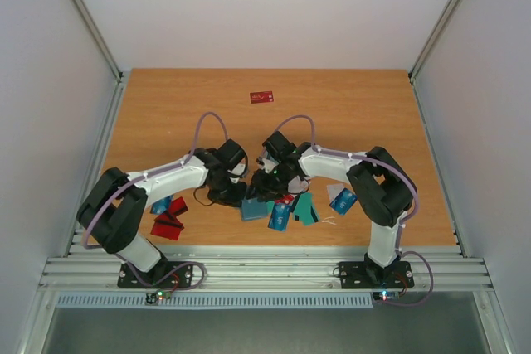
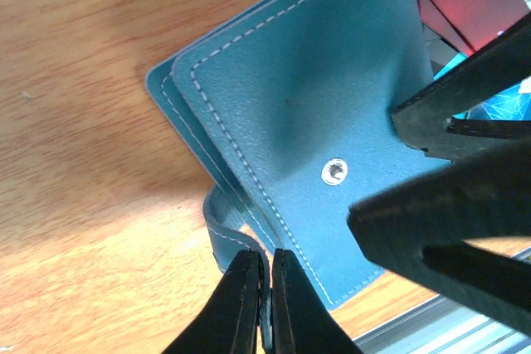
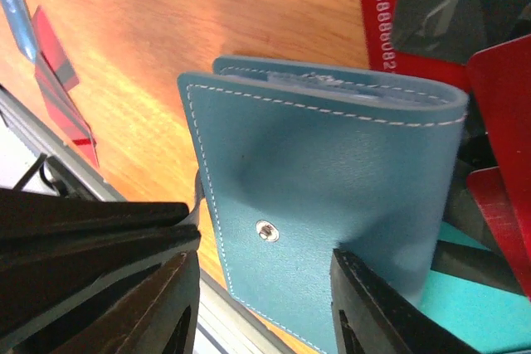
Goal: Put the credit cards into the card holder
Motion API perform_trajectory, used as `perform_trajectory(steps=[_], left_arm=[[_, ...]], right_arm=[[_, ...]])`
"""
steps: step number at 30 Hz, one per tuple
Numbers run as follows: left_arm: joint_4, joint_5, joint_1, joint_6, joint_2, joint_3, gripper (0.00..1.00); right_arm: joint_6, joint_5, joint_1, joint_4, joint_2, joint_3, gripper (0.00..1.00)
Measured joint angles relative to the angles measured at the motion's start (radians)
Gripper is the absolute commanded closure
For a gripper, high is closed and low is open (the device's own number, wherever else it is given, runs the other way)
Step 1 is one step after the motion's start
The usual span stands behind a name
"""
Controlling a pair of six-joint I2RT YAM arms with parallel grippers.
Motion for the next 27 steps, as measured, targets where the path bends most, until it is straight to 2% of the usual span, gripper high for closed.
perform_trajectory(steps=[15,27], left_arm=[[-0.009,0.083,0.008,0.016,0.037,0.034,0.92],[-0.048,0.080,0.014,-0.044,0.164,0.135,0.91]], right_arm=[[0.004,0.050,0.000,-0.055,0.038,0.033,0.71],[0.009,0.056,0.000,-0.056,0.038,0.033,0.72]])
